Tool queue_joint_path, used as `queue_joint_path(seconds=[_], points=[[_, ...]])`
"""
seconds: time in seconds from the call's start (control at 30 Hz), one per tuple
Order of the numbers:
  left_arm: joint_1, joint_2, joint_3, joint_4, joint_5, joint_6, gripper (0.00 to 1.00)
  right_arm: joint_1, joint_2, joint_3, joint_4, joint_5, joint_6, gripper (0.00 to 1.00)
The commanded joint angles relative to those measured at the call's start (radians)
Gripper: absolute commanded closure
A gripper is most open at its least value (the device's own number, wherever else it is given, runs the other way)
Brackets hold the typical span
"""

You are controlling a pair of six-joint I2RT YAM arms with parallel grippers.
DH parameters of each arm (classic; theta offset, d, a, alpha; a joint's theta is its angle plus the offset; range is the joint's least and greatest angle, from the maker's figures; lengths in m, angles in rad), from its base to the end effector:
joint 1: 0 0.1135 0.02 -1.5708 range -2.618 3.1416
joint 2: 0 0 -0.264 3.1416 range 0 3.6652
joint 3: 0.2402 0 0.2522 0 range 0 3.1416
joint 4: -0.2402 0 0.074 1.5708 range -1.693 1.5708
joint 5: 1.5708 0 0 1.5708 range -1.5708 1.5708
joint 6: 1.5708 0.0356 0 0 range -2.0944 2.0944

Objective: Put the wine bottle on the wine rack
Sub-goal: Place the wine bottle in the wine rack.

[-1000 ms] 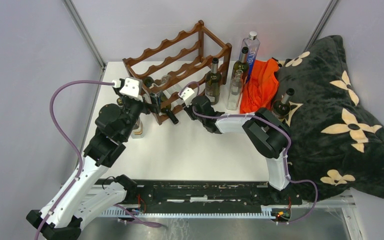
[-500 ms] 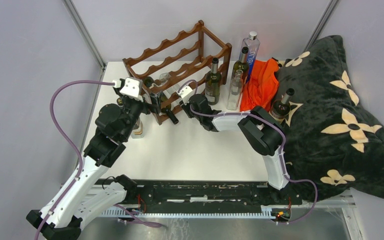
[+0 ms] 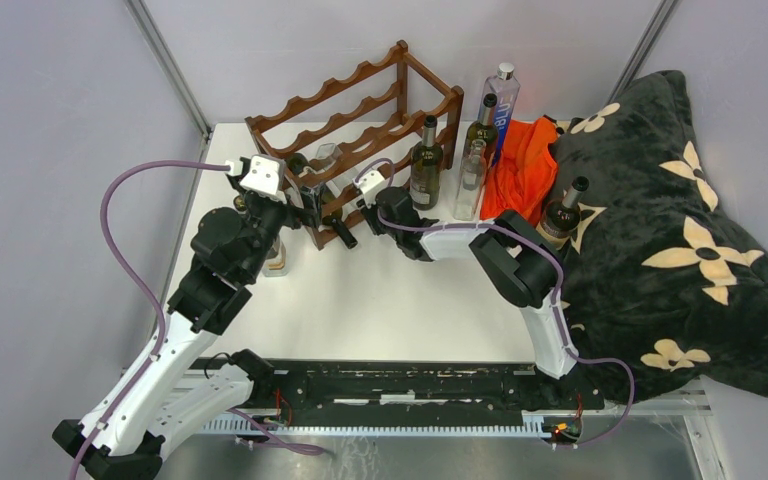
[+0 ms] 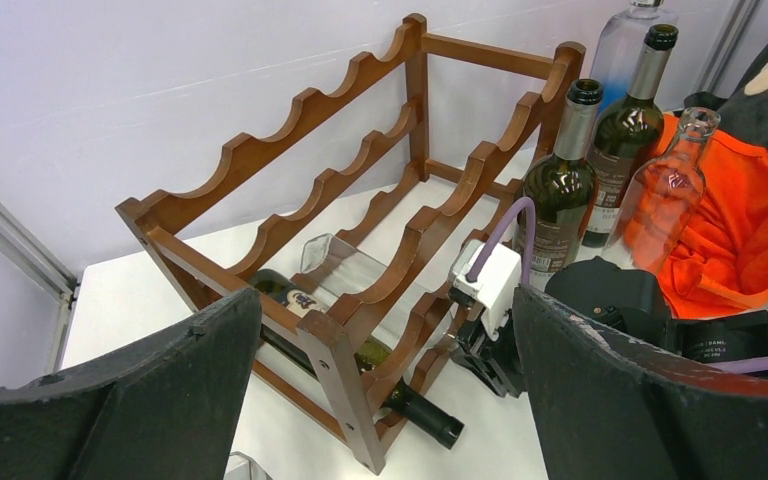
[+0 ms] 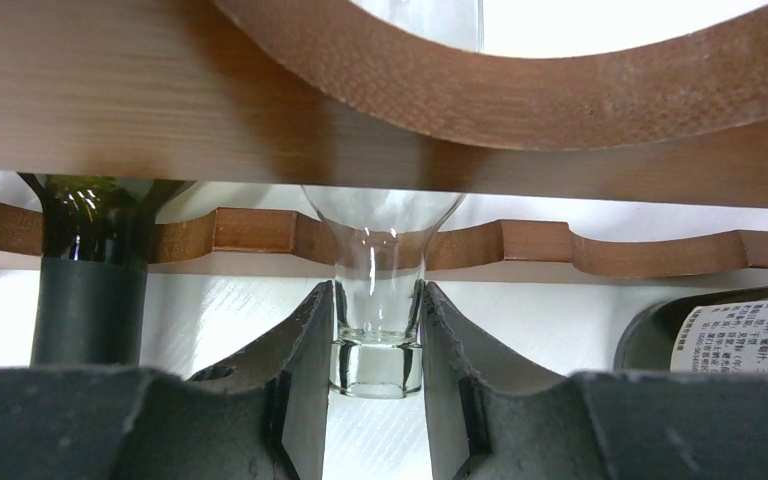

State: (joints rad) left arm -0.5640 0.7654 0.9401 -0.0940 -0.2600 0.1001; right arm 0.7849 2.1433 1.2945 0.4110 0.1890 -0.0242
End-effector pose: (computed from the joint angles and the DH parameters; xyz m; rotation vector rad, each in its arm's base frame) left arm 0.1473 -0.0823 0.4068 0.2843 1.4682 -0.1806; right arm 0.3363 0.3265 0.1450 -0.6794 1.8946 0.2976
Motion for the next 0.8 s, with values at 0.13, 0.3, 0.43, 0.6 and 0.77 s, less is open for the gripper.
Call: queue_joint_path(seconds=[0.13,0.3,0.43,0.6,0.77], points=[[0.006,-0.003,-0.003,0.059,0.009,0.042,0.0,0.011,0.048,0.035,-0.04,-0.065,0.073,0.98],[0.006,-0.003,-0.003,0.059,0.01,0.043,0.0,0.012,0.062,0.057,-0.05,-0.063,0.088,0.95],[0.007,-0.002,-0.003,0.059,0.01,0.044,0.0,0.009,0.072,0.085,-0.054,-0.069,0.094,0.94],[0.007,-0.002,-0.003,0.059,0.009,0.043,0.0,0.002,0.094,0.156,-0.074,-0.072,0.087,0.91],[0.006,-0.002,-0.003,0.06,0.01,0.043,0.0,-0.002,0.102,0.194,-0.11,-0.089,0.089,0.89]])
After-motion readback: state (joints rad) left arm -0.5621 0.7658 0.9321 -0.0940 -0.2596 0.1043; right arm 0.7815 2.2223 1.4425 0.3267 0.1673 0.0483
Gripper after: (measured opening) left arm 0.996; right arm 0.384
